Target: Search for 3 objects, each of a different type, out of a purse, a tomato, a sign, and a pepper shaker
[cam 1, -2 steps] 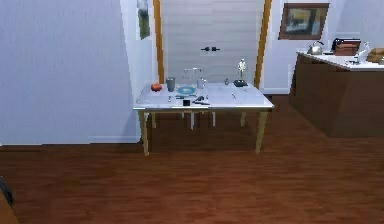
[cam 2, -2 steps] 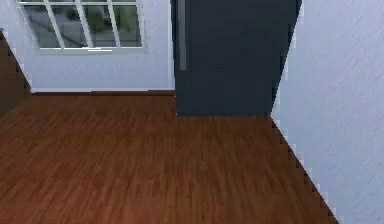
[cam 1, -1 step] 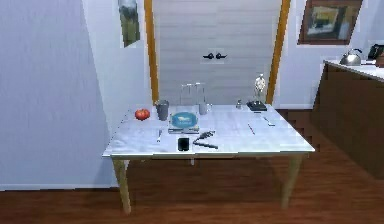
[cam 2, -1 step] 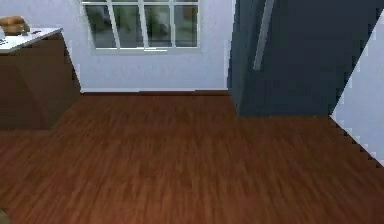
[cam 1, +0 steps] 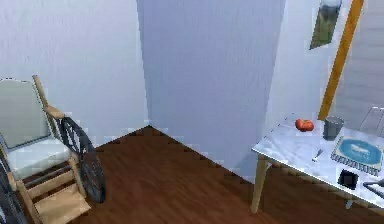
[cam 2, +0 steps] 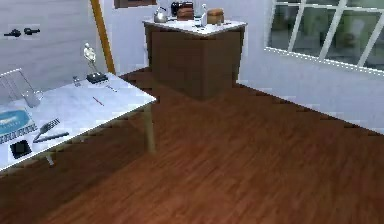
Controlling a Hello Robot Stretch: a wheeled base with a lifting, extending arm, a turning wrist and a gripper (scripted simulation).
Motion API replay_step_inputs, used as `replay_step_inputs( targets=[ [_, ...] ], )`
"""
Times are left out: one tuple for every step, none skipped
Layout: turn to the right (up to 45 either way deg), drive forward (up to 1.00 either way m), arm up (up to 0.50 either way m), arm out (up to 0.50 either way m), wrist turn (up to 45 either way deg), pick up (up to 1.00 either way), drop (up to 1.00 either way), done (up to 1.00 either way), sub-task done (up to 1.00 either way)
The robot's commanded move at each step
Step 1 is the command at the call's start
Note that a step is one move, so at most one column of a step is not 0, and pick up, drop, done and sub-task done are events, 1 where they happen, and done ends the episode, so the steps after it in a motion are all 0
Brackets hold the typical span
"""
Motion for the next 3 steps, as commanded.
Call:
replay_step_inputs(
  targets=[
    [0.0,1.00,0.00,0.00,0.0,0.00,0.00,0.00,0.00],
    [-21.0,0.00,0.00,0.00,0.0,0.00,0.00,0.00,0.00],
    [0.0,0.05,0.00,0.00,0.0,0.00,0.00,0.00,0.00]
  ],
)
